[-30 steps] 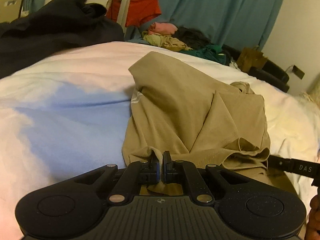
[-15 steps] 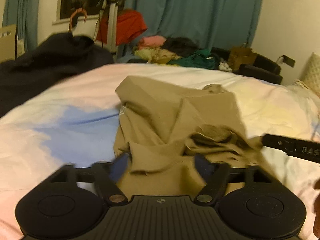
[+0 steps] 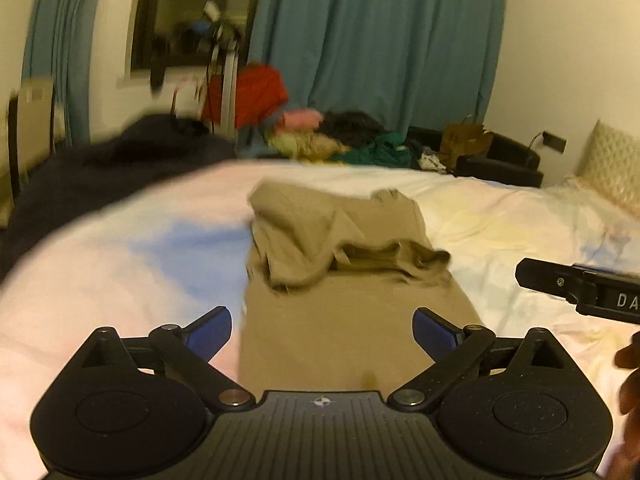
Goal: Fold clothes
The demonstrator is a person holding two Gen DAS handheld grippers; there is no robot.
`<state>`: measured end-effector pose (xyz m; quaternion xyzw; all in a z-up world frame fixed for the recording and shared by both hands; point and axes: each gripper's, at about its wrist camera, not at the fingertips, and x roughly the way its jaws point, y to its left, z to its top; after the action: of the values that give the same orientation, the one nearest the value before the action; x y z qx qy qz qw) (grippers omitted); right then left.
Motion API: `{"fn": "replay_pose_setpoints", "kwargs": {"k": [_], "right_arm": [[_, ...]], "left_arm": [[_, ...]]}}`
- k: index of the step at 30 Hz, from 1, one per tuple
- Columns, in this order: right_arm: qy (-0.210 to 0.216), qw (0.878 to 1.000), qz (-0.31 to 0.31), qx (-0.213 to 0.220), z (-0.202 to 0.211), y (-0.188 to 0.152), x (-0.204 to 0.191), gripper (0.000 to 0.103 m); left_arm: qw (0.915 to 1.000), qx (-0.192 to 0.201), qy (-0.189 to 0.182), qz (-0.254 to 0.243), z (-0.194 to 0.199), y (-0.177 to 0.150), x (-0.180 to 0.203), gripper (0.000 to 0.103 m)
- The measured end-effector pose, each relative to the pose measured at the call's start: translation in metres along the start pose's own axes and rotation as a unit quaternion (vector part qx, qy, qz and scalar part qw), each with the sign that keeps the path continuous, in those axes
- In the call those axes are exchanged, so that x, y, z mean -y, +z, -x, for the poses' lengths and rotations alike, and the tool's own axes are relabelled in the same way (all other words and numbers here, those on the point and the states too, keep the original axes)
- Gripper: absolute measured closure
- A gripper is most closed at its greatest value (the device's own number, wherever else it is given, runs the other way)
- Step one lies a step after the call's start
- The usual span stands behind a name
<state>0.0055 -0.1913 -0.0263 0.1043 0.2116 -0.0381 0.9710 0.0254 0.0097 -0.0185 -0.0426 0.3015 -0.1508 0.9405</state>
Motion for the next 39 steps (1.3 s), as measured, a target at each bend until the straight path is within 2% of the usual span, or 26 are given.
{"fn": "replay_pose_setpoints", "kwargs": {"k": [2,4,7,11,13,15,19,22,23,25,28,29,30,31,32,33,39], "right_arm": [[0.001,1.0,-0.021,-0.005,0.002,-0.002,0.004,0.004],[0.003,0.999,-0.042,-0.011,0.0,-0.004,0.009,0.004],[0.006,0.998,-0.065,-0.022,-0.006,-0.005,0.014,0.004],[0.007,0.996,-0.083,-0.035,-0.014,-0.01,0.019,0.004],[0.011,0.995,-0.094,-0.043,-0.018,-0.011,0.021,0.004],[0.014,0.993,-0.105,-0.05,-0.022,-0.013,0.023,0.004],[0.017,0.99,-0.125,-0.065,-0.026,-0.016,0.027,0.004],[0.035,0.979,-0.183,-0.084,-0.027,-0.02,0.039,0.004],[0.051,0.971,-0.214,-0.092,-0.026,-0.022,0.046,0.004],[0.088,0.946,-0.293,-0.111,-0.027,-0.03,0.061,0.004],[0.107,0.904,-0.386,-0.152,-0.035,-0.052,0.074,0.005],[0.112,0.887,-0.415,-0.166,-0.038,-0.059,0.079,0.005],[0.114,0.877,-0.432,-0.178,-0.042,-0.066,0.081,0.005],[0.115,0.871,-0.441,-0.185,-0.045,-0.07,0.081,0.009],[0.115,0.866,-0.448,-0.19,-0.049,-0.074,0.081,0.023],[0.115,0.864,-0.45,-0.194,-0.053,-0.076,0.082,0.031],[0.126,0.848,-0.47,-0.209,-0.072,-0.087,0.08,0.035]], "left_arm": [[0.9978,-0.03,-0.027,0.053,-0.003,-0.006,-0.013,0.005],[0.9897,-0.063,-0.053,0.117,-0.011,-0.011,-0.029,0.005],[0.9685,-0.105,-0.085,0.209,-0.028,-0.017,-0.053,0.005],[0.9323,-0.139,-0.131,0.307,-0.052,-0.033,-0.078,0.008],[0.9178,-0.14,-0.145,0.342,-0.063,-0.04,-0.086,0.013],[0.9103,-0.123,-0.152,0.365,-0.068,-0.043,-0.092,0.018],[0.9025,-0.077,-0.184,0.382,-0.064,-0.04,-0.094,0.021],[0.9051,-0.05,-0.208,0.367,-0.055,-0.035,-0.09,0.024],[0.9068,-0.044,-0.214,0.36,-0.053,-0.033,-0.087,0.024],[0.9125,-0.045,-0.214,0.346,-0.053,-0.028,-0.081,0.024],[0.9176,-0.06,-0.203,0.336,-0.058,-0.03,-0.076,0.024],[0.9179,-0.065,-0.202,0.335,-0.06,-0.031,-0.075,0.024],[0.9168,-0.068,-0.203,0.337,-0.062,-0.032,-0.075,0.024],[0.9158,-0.071,-0.205,0.338,-0.064,-0.033,-0.074,0.024],[0.9148,-0.074,-0.206,0.34,-0.065,-0.034,-0.074,0.024],[0.9138,-0.077,-0.207,0.341,-0.067,-0.035,-0.074,0.024],[0.9097,-0.088,-0.207,0.349,-0.076,-0.039,-0.075,0.023]]}}
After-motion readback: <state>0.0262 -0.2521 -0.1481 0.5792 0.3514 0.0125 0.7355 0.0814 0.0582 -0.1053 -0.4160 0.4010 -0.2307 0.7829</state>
